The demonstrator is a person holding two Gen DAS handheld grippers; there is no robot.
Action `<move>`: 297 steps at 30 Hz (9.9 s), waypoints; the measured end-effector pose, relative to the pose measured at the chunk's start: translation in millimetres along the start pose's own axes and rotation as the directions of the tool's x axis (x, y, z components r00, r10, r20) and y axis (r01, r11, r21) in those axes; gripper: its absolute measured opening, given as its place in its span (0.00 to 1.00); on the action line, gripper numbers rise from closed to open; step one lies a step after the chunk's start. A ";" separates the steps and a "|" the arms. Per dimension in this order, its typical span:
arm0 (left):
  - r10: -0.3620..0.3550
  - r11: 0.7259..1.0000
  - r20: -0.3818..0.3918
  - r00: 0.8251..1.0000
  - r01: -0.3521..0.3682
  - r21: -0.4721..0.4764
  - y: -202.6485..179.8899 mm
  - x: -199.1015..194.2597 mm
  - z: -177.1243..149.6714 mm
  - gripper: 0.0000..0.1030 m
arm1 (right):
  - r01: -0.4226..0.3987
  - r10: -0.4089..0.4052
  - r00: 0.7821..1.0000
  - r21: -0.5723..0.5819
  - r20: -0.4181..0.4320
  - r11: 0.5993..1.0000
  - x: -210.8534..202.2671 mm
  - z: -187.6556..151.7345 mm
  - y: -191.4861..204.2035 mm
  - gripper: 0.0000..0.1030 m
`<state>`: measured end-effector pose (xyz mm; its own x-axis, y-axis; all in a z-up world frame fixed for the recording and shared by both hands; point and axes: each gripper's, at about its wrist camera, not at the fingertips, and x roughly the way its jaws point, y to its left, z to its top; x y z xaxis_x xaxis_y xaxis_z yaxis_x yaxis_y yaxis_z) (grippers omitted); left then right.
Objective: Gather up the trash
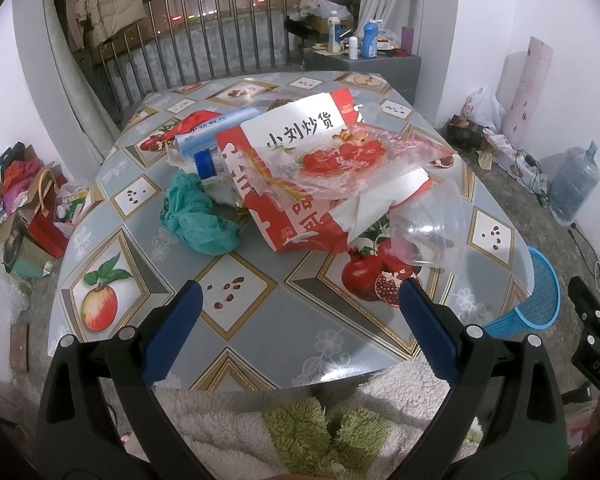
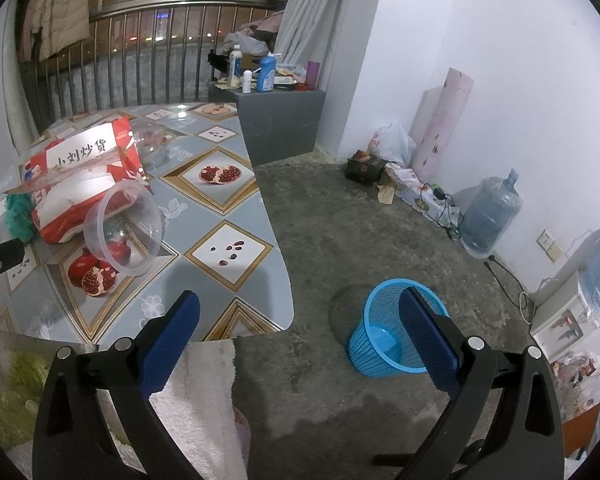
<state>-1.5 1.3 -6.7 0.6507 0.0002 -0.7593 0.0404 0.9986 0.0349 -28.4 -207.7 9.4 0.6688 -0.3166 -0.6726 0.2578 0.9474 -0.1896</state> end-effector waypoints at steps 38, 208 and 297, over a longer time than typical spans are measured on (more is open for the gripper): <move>-0.035 0.999 0.002 0.999 0.035 0.022 0.3 -0.1 2.1 0.91 | -0.037 0.038 0.999 0.051 -0.019 0.998 6.8 0.0 -5.3 0.94; -0.375 0.843 0.322 0.869 0.175 0.509 15.3 -15.6 43.8 0.00 | -0.578 0.593 0.805 0.235 0.009 0.782 85.0 22.0 8.3 0.05; -0.492 0.851 0.223 0.841 0.412 0.326 -32.6 -48.7 155.1 0.65 | 0.049 -0.129 0.981 0.455 0.147 0.889 49.6 43.0 -145.6 0.94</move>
<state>83.1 -39.6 130.0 0.6968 -0.5033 -0.5110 0.5492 0.8326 -0.0711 -2.8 -363.4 34.4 0.7251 -0.4395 -0.5302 0.5789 0.8060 0.1237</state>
